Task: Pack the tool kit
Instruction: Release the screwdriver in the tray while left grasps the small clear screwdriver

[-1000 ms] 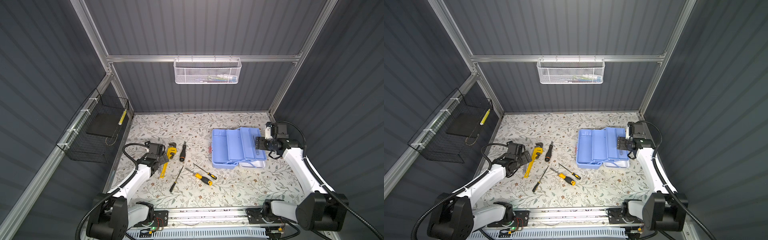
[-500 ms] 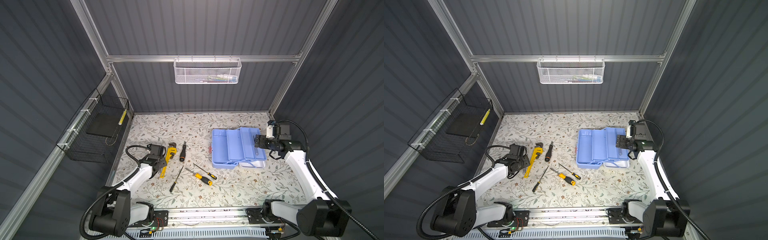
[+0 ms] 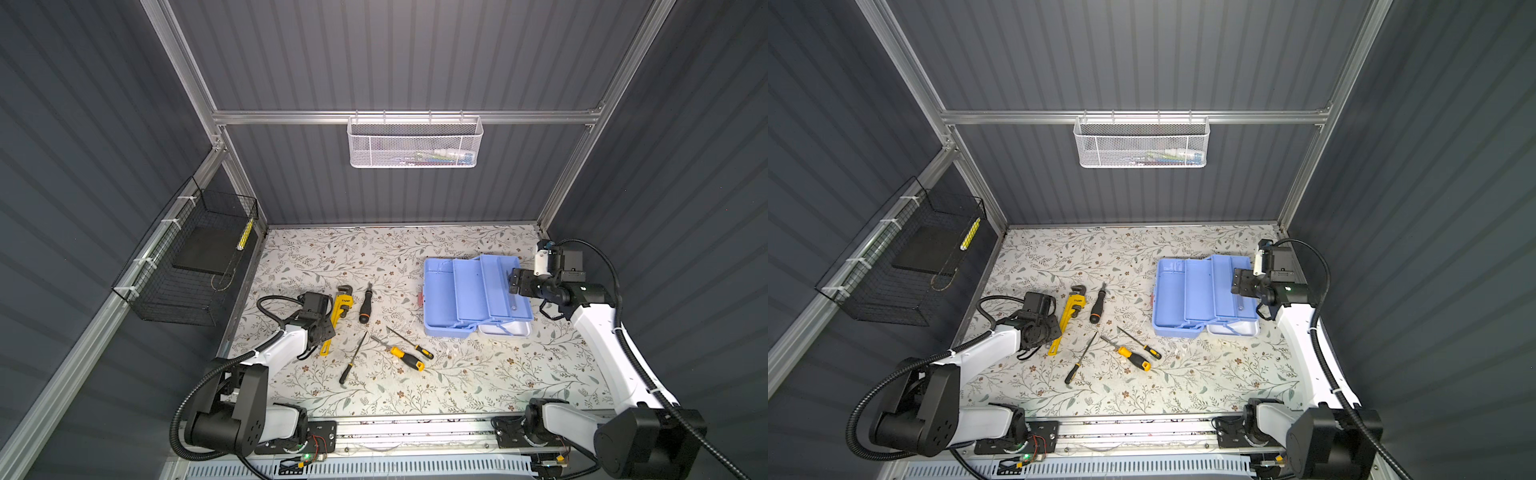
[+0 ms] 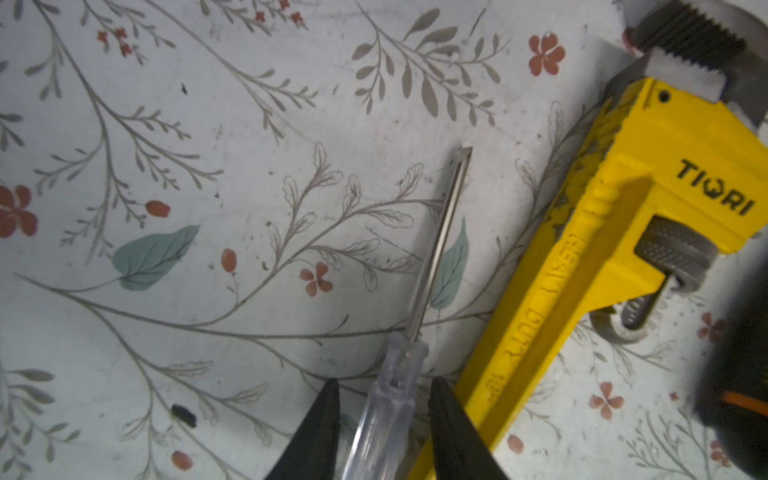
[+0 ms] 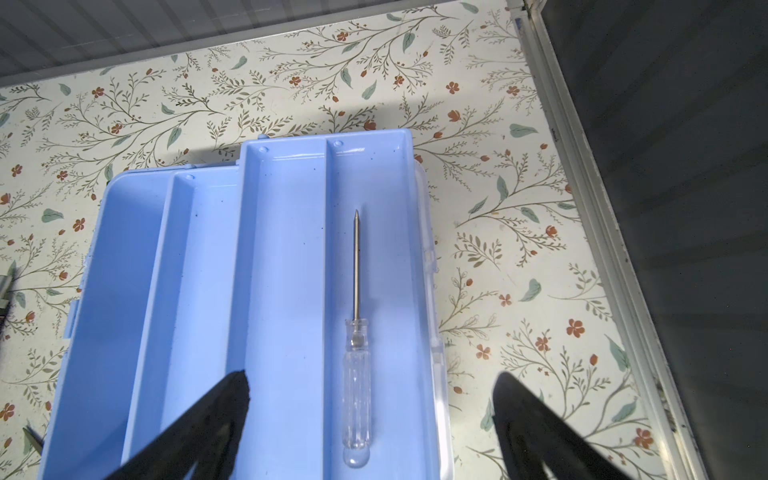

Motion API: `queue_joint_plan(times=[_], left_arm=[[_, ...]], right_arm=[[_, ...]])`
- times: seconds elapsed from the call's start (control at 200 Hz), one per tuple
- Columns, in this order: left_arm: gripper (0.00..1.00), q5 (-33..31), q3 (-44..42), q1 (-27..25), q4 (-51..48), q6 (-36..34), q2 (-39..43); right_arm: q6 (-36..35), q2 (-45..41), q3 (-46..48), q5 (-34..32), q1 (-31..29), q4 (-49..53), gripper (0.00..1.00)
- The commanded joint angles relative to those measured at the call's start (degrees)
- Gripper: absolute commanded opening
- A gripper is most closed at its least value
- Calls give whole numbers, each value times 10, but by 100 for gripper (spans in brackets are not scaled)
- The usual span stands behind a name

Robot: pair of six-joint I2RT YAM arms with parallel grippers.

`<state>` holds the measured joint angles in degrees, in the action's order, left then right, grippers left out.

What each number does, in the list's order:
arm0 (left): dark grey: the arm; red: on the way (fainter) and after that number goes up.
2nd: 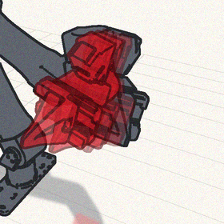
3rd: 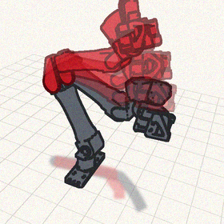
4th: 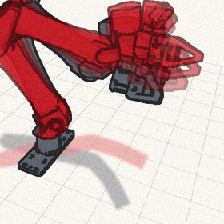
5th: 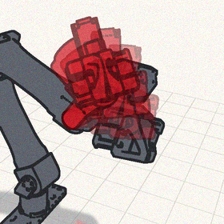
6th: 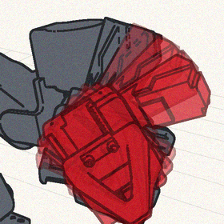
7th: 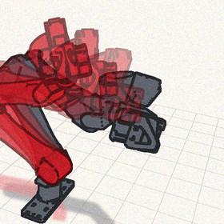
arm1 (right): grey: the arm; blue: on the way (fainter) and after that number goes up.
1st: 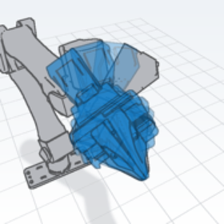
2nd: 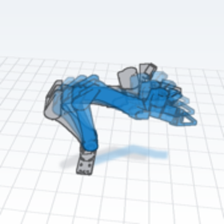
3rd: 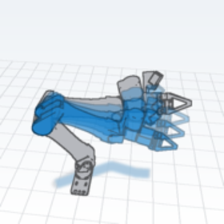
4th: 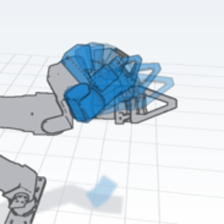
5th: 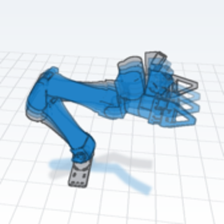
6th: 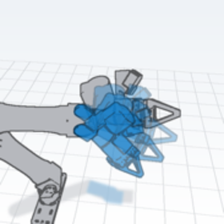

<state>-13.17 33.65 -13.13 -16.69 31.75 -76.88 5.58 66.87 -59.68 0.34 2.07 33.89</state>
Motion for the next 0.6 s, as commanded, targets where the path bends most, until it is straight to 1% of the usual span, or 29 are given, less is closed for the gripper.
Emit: queue_joint_plan(times=[0.0,0.145,0.21,0.295,0.41,0.595], left_arm=[[35,19,-6,6,4,2,-8],[29,29,-6,10,5,0,-12],[28,33,-4,11,6,-2,-16],[20,51,-3,14,12,-4,-23],[14,74,-2,14,23,-6,-29],[8,72,-5,15,25,-7,-19]], right_arm=[[3,-9,-5,9,-2,-1,92],[3,-10,-6,8,-2,0,92],[3,-11,-7,8,-2,1,92],[4,-14,-6,9,-2,0,92],[5,-18,-5,10,-2,2,93],[14,-21,-3,20,-2,5,92]])
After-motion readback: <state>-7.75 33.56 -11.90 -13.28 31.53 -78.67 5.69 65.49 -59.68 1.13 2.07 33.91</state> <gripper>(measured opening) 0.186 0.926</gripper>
